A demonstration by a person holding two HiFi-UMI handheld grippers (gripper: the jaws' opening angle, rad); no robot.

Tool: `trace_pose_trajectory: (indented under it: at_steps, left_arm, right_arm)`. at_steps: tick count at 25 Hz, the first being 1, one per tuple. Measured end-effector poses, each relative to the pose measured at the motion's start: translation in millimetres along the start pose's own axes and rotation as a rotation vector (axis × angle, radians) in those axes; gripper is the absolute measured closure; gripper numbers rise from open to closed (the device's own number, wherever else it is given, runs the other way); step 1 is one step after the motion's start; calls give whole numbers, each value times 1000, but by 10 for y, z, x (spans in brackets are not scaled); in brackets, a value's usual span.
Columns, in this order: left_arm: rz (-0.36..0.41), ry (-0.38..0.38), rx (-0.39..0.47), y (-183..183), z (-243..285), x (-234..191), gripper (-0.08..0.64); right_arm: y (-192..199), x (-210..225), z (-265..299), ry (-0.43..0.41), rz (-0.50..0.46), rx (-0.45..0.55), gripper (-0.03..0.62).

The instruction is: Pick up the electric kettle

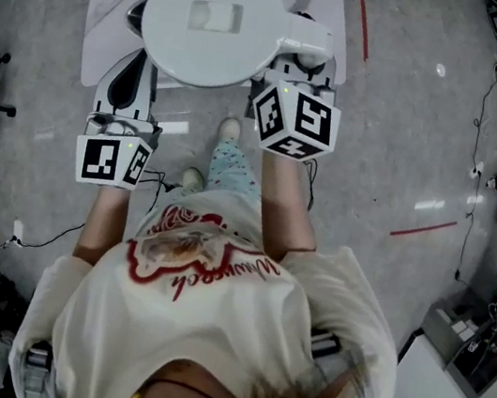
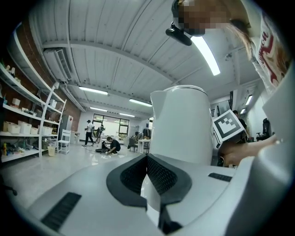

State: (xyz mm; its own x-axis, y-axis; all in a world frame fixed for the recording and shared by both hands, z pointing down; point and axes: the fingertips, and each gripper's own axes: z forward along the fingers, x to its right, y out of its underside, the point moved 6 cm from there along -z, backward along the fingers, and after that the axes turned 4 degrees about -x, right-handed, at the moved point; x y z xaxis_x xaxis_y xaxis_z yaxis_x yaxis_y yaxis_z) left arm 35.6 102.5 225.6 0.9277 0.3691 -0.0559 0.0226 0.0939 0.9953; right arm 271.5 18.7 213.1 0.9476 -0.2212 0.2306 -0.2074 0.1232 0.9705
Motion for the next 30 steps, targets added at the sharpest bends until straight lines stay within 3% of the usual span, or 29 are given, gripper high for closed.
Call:
trace_pose_trajectory:
  at_steps: [13,21,30]
  left_arm:
    - [31,74,23,-85,-1173,186,561]
    - [4,38,40,-145,-1410,378,561]
    - [-31,0,38,-91,-1513,550,561]
  right_arm:
    - [82,-595,-1195,29,52,22,561]
    - [-107,-628,-1483,-20,8,32,561]
    - [-71,-538,-1647,-64,29,9,561]
